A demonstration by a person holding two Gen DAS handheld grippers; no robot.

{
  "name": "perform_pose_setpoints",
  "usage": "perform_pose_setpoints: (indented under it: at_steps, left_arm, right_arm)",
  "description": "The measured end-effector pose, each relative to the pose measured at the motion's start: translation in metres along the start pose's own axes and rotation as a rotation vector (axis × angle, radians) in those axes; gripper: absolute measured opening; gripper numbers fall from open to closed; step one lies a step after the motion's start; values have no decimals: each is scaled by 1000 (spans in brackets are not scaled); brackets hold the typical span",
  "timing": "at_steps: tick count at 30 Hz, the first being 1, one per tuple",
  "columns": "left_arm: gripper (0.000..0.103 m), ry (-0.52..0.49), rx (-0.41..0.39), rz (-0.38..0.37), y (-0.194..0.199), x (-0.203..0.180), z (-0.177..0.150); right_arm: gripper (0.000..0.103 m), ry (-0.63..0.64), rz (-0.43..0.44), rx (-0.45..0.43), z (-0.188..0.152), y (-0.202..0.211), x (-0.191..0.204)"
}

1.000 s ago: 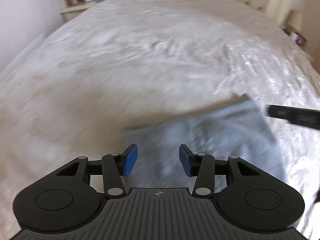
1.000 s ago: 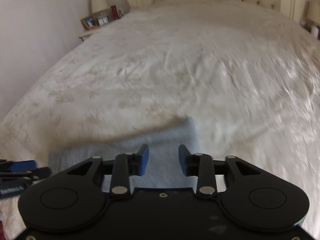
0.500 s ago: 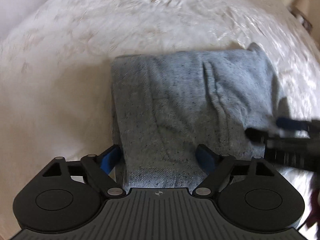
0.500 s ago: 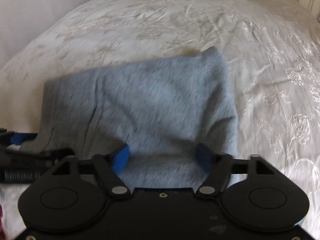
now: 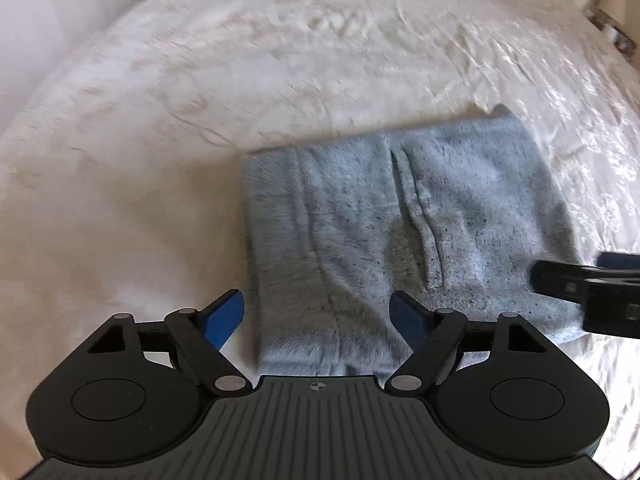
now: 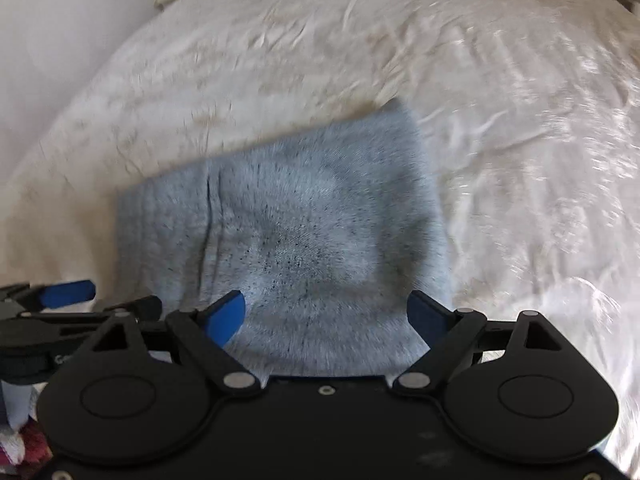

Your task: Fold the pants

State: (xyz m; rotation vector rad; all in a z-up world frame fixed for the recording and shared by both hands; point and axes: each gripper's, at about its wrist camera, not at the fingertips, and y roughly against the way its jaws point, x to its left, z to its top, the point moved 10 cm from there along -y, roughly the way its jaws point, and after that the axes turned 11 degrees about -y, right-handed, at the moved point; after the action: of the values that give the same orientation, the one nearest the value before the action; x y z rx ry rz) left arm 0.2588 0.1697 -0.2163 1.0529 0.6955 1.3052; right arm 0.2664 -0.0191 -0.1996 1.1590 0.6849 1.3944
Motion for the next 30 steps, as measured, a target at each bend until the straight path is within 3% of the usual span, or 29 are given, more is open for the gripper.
perform_pose_setpoints:
  at_steps: [5, 9, 11, 17, 23, 30]
  left_arm:
    - [80, 46, -21, 76, 43, -5, -1]
    - [80, 93, -13, 82, 73, -15, -5]
    - [80, 108, -2, 74, 85, -23, -8]
    - [80, 131, -31, 86, 120, -43, -15]
    - [80, 121, -40, 101, 143, -62, -19]
    - [80, 128, -71, 137, 166, -72, -27]
  right_arm:
    - [92, -7, 14, -48, -7, 49, -6]
    - [93, -9, 20, -69, -15, 85, -16]
    - [103, -27, 33, -71, -20, 103, -22]
    - [103, -33, 90, -89, -34, 151, -33]
    - [103, 9, 133, -151, -42, 189, -37]
    - [103, 5, 119, -192, -47, 213, -46]
